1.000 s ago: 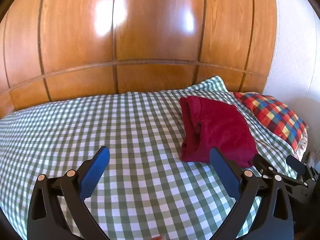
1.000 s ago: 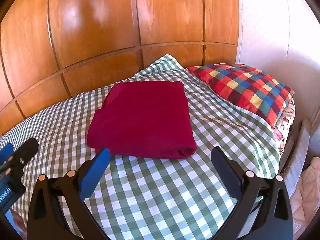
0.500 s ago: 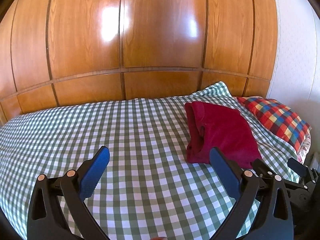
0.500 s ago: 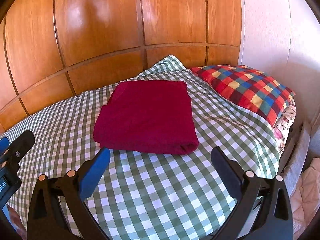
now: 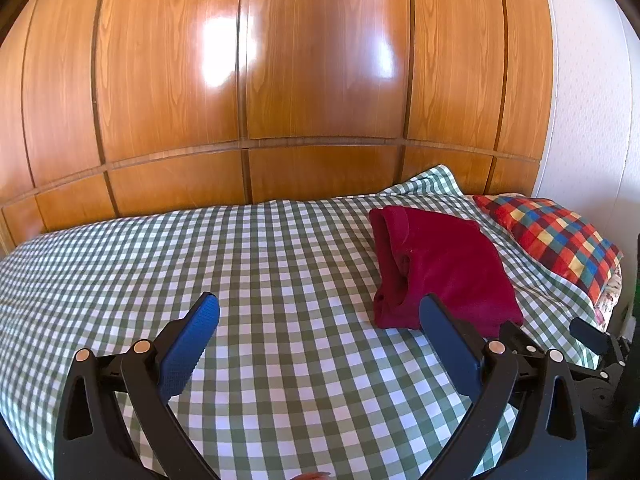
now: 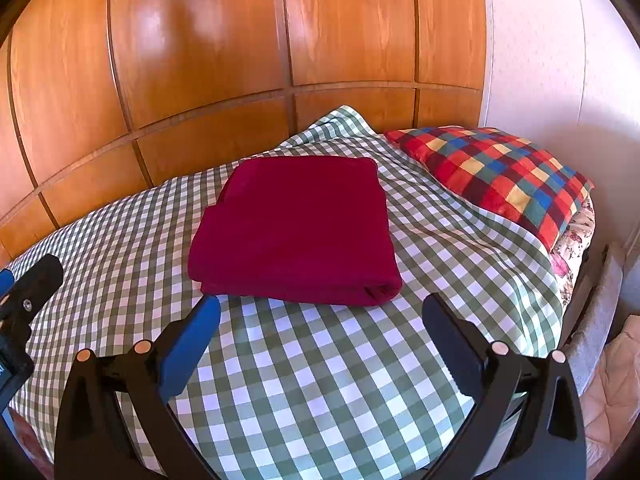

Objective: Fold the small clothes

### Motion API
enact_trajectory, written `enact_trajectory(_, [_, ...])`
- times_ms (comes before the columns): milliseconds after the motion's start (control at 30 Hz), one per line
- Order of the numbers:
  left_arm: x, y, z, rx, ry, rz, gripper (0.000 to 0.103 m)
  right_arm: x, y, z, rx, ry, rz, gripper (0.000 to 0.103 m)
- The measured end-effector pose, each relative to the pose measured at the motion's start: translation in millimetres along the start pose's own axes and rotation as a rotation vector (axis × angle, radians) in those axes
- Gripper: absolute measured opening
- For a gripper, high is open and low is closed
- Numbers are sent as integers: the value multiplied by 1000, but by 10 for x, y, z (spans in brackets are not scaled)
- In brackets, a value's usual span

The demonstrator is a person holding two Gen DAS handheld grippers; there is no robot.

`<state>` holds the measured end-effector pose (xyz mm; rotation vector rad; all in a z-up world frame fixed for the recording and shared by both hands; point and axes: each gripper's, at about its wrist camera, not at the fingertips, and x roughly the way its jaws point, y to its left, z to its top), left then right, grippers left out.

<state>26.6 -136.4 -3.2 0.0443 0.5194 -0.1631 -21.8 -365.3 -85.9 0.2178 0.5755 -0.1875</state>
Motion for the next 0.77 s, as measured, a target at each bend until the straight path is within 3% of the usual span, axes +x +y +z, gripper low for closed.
enact_trajectory(233, [-11, 33, 23, -7, 1, -13, 99, 62, 30, -9, -8, 10, 7, 101])
enact_trajectory(433, [-7, 44, 9, 15, -28, 24, 99, 121, 31, -39, -14, 27, 10, 101])
enact_trajectory(767, [124, 108, -26, -19, 41, 28, 99, 142, -145, -14, 24, 23, -11, 101])
